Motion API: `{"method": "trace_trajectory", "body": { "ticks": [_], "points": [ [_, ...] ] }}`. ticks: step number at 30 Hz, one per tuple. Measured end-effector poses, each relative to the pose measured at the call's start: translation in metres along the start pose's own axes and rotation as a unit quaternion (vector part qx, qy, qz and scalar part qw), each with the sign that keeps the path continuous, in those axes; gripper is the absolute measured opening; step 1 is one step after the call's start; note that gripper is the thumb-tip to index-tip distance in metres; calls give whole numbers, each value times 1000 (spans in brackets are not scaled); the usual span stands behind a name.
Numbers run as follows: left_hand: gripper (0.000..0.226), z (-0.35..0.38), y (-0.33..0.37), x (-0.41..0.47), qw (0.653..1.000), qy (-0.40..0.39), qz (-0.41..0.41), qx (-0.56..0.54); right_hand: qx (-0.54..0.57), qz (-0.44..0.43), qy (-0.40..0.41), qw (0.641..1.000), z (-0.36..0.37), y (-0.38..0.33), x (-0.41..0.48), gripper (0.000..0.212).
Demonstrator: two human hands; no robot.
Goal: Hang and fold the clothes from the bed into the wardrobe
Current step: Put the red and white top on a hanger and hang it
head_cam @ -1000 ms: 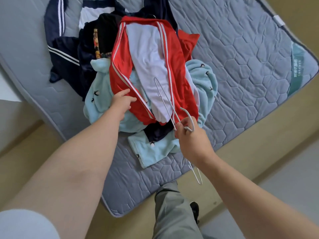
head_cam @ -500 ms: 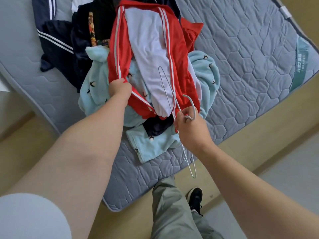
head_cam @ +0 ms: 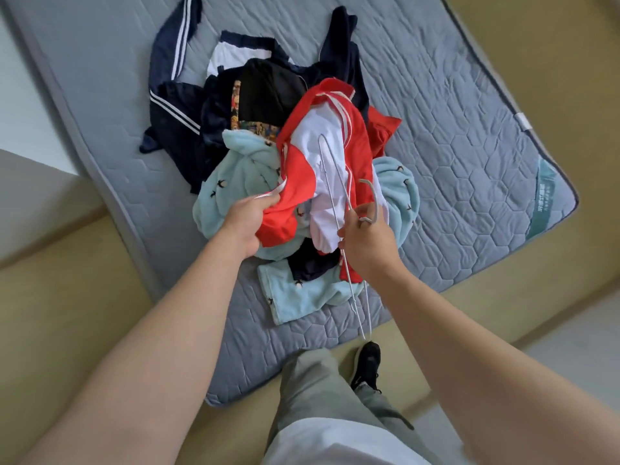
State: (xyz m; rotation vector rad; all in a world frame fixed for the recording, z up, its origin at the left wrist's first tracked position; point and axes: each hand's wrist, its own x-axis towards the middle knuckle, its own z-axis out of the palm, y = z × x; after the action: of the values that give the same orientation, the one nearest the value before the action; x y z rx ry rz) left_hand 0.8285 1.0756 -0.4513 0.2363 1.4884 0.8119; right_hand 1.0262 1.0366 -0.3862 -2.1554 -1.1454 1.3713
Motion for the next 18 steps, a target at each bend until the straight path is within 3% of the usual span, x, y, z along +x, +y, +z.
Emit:
{"method": "trace_trajectory", "body": {
  "ticks": [3, 10, 15, 18],
  "points": [
    [17, 1, 6, -26, 999, 2, 14, 29, -8, -31, 2, 999, -10, -6, -13, 22],
    [50, 14, 15, -93, 996, -52, 62, 27, -35, -45, -39, 998, -23, -19, -37, 28],
    [27, 14, 23, -135, 993, -37, 93, -55, -103, -76, -37, 991, -31, -24, -55, 30],
    [35, 17, 26, -162, 989, -37, 117, -83, -130, -108, -39, 985, -41, -29, -72, 34]
  ]
}}
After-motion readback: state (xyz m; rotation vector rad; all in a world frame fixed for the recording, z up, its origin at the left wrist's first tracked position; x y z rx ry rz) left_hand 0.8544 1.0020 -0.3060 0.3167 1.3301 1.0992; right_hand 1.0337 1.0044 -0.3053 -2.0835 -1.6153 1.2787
